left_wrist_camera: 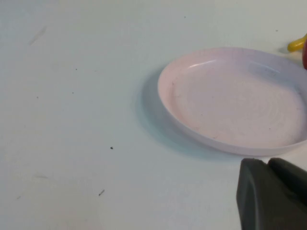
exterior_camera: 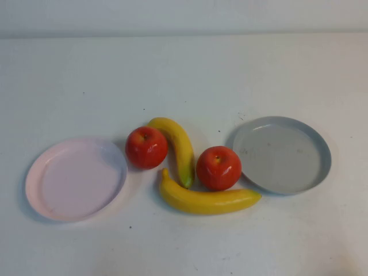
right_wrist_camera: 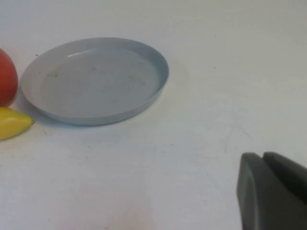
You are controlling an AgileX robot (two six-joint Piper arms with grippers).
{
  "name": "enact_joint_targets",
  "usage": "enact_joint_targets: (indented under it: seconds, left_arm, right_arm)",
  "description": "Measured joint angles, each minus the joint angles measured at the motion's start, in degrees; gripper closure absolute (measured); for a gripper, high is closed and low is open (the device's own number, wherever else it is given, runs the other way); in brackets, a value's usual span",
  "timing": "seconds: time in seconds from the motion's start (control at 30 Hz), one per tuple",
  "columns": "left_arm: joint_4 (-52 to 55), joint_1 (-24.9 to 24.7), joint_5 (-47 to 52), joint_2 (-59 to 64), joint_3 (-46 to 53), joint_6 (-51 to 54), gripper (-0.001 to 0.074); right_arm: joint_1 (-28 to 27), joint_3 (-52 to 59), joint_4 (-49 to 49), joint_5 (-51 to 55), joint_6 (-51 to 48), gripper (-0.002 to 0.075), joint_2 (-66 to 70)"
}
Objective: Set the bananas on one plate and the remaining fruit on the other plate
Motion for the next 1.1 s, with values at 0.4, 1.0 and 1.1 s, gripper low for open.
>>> enact_joint_targets:
  seconds: [0.4, 1.0, 1.1]
  left_arm:
    - [0.10, 0.00, -0.21, 0.00, 0.00, 0.00, 0.0734]
    - [-2.52, 0.00, -4.71, 0.00, 0.00, -5.42, 0.0734]
    - [-2.52, 0.00, -7.62, 0.00, 0.00, -10.66, 0.0734]
  right_arm:
    - [0.00, 0.00, 0.00, 0.00, 0.00, 0.0743, 0.00]
    - [0.00, 0.00, 0.00, 0.00, 0.00, 0.0743, 0.00]
    - [0.00, 0.00, 0.00, 0.00, 0.00, 0.0743, 0.00]
